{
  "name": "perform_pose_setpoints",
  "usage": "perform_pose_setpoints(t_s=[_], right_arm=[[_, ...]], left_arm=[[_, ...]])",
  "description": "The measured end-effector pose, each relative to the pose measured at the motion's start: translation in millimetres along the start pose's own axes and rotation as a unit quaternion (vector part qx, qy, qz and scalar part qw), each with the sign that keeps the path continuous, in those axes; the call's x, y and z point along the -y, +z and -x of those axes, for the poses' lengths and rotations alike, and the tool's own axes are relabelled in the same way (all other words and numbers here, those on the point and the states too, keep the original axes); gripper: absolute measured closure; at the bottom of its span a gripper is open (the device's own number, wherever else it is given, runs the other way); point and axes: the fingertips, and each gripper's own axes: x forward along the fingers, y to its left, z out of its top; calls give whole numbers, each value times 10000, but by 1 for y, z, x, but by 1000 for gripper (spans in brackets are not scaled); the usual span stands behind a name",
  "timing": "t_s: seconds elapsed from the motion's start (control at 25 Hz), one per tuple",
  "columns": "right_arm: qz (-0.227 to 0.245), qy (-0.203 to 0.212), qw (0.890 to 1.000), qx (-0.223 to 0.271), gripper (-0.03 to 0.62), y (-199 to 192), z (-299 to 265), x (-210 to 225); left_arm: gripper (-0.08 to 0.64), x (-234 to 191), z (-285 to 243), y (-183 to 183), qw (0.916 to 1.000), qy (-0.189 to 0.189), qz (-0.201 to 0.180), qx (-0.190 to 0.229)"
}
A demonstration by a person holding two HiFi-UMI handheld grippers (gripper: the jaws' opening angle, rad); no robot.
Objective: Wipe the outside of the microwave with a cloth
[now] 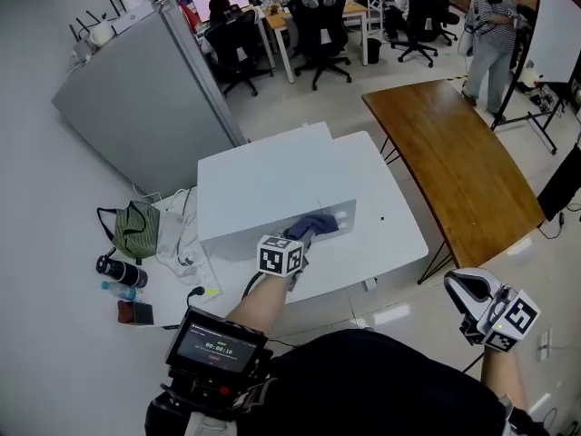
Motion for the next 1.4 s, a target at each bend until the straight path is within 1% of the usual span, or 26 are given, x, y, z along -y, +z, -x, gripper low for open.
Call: perform_pose_setpoints(t_s=[0.08, 0.16, 0.28, 0.36, 0.48, 0.64, 0.72, 0.84, 0.96, 1.04, 1.12, 1.2, 1.32, 1.4], right_arm=[[-63, -47, 10000, -6, 588, -2, 16, 23], [-83, -25, 10000, 10, 588, -1, 26, 35], [-108, 57, 9999, 37, 588, -2, 26, 38], [-110, 134, 9998, 18, 588, -2, 19, 31], [-21, 290, 9996, 13, 588, 3, -4, 7], [216, 534, 9983, -50, 588, 12, -53, -47], [263, 636, 9976, -113, 588, 13, -78, -78], [256, 689, 9971, -198, 588, 10, -105, -117], [228, 654, 9972, -289, 588, 8, -118, -144], [129, 562, 9981, -206, 588, 17, -119, -150], [159, 436, 9987, -190, 588, 17, -107, -143], [208, 291, 9990, -265, 588, 8, -87, -125], [133, 168, 9996, -191, 588, 5, -57, -91], [73, 90, 9999, -115, 588, 4, -33, -63]], left_arm=[[503, 23, -24, 7, 10000, -42, -41, -62], [503, 35, -34, 10, 9999, -29, -90, -97], [503, 33, -29, 9, 9999, -30, -153, -45], [503, 22, -12, 5, 9999, 46, -85, 27], [503, -19, 35, -21, 9993, 324, 168, 72], [503, -109, 117, -73, 9953, 879, 406, 28], [503, -148, 151, -94, 9933, 1057, 464, 31], [503, -189, 173, -115, 9929, 1107, 430, -20], [503, -210, 169, -122, 9935, 1049, 442, -16], [503, -210, 160, -122, 9935, 968, 593, 37], [503, -203, 149, -123, 9928, 921, 762, 24], [503, -188, 134, -122, 9920, 912, 867, -56], [503, -155, 100, -108, 9927, 864, 805, -224], [503, -123, 69, -98, 9935, 776, 779, -300]])
